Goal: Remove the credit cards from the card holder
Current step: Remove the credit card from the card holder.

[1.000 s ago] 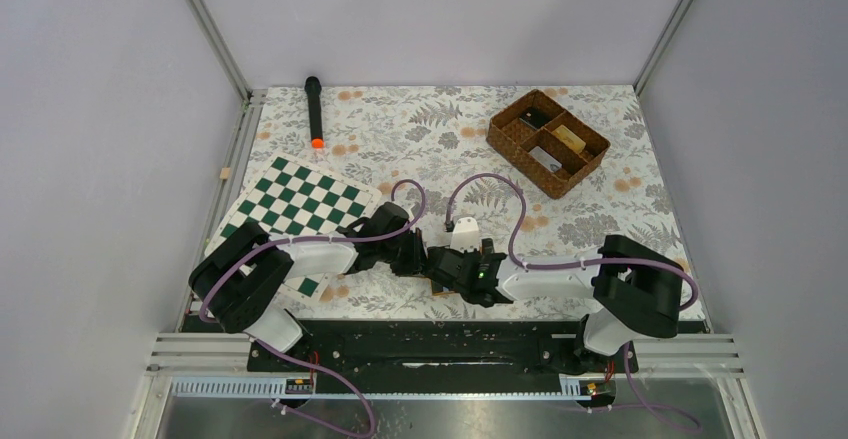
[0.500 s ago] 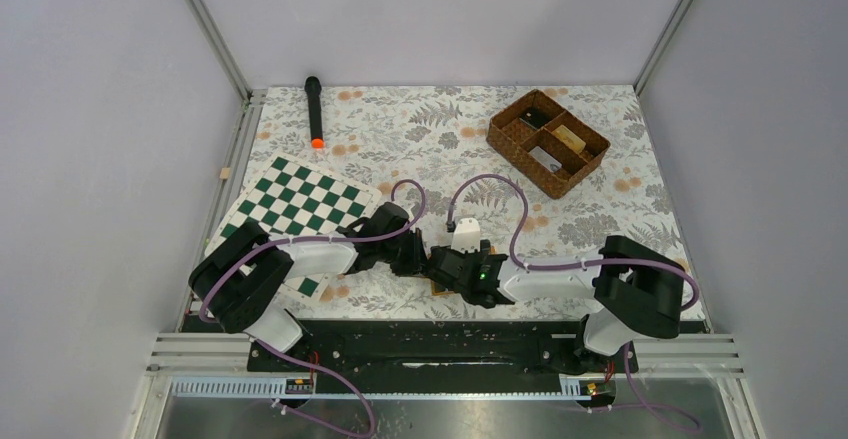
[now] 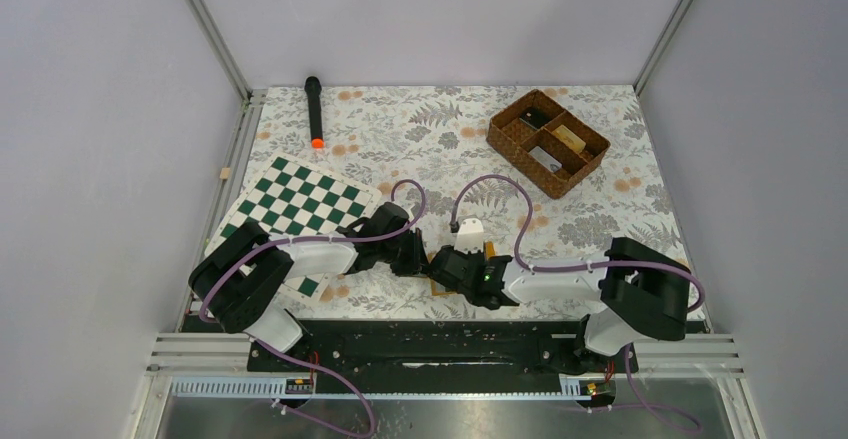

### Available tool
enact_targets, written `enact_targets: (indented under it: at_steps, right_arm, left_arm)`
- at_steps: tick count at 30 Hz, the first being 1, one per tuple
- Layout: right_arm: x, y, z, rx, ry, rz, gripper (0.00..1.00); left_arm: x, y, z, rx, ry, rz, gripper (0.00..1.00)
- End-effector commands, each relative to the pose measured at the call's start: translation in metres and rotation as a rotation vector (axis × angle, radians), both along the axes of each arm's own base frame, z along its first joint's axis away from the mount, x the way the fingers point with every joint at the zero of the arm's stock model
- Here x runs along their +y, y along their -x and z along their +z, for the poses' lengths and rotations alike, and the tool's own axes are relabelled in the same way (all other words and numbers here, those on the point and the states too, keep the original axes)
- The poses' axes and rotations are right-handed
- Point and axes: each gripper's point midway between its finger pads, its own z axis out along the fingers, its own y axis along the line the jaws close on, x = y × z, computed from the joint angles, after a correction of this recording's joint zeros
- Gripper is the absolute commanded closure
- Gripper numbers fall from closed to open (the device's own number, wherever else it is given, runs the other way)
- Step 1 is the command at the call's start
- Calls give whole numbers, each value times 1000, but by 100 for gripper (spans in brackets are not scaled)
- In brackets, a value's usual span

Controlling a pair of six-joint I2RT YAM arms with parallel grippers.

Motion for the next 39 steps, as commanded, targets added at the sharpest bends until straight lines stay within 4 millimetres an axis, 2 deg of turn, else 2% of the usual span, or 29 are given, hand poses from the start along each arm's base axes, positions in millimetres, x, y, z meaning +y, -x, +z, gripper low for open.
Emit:
enact_targets:
  at_steps: [1, 11, 22, 27, 36, 39]
  right_arm:
    - [-20, -1, 5, -33, 47, -33, 51]
    - [-50, -5, 15, -85, 129, -95, 45]
    - [-68, -4, 17, -105, 164, -131, 42]
    - [-66, -2, 18, -101, 144, -127, 42]
    - [-66, -2, 17, -102, 123, -128, 41]
    - [-66, -2, 17, -102, 120, -129, 41]
  left_arm:
    - [32, 8, -29, 29, -154, 29, 93]
    - [35, 7, -35, 39, -175, 32, 93]
    - [37, 5, -32, 34, -188, 33, 93]
    - [32, 0, -19, 17, -174, 30, 93]
    - [14, -15, 26, -35, -104, 25, 88]
    - [7, -16, 35, -41, -65, 24, 87]
